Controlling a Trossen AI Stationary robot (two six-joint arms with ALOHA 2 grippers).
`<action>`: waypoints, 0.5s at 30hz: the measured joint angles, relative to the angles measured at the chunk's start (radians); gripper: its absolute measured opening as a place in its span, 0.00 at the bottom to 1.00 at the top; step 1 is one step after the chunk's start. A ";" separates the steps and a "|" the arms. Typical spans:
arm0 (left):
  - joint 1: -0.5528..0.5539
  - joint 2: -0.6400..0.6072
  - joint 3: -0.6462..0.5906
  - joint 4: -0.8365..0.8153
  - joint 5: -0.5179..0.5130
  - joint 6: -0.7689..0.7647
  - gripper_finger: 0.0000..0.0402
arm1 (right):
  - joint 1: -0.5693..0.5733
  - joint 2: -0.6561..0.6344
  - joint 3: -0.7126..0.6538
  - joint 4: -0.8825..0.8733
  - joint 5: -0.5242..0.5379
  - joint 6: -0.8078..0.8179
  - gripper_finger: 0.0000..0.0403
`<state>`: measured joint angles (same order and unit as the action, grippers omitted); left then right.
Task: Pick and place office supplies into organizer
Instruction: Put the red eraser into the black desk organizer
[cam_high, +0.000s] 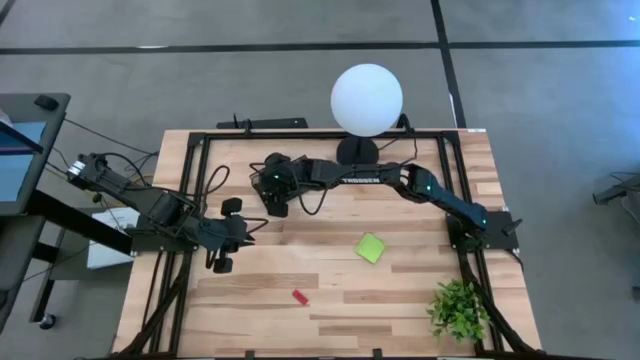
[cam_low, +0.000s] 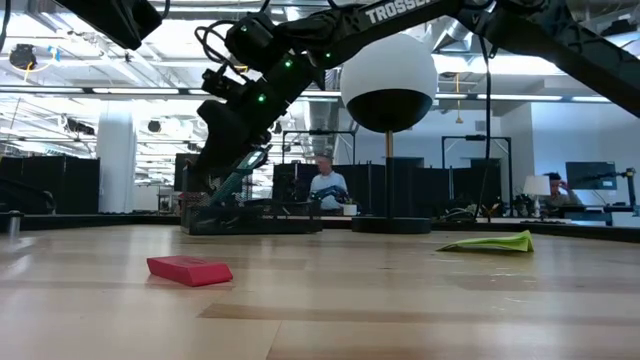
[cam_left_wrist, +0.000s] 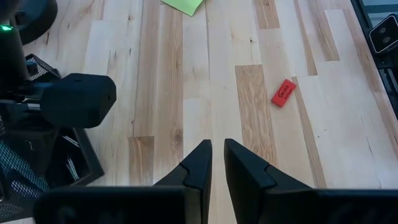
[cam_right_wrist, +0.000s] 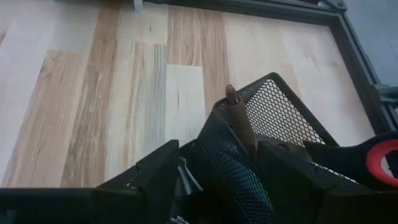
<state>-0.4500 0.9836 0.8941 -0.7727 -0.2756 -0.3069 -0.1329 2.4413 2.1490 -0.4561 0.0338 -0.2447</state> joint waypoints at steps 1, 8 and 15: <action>0.000 0.000 0.000 0.000 0.000 0.000 0.10 | 0.000 0.000 0.000 0.000 0.001 -0.001 0.52; 0.000 0.000 0.000 0.000 0.000 0.000 0.10 | 0.004 0.001 0.016 -0.007 0.011 0.000 0.43; 0.000 0.000 0.000 0.000 0.000 0.000 0.10 | 0.055 0.001 0.117 -0.185 0.101 -0.059 0.40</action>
<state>-0.4503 0.9836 0.8940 -0.7727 -0.2756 -0.3069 -0.0780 2.4424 2.2657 -0.6412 0.1345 -0.3041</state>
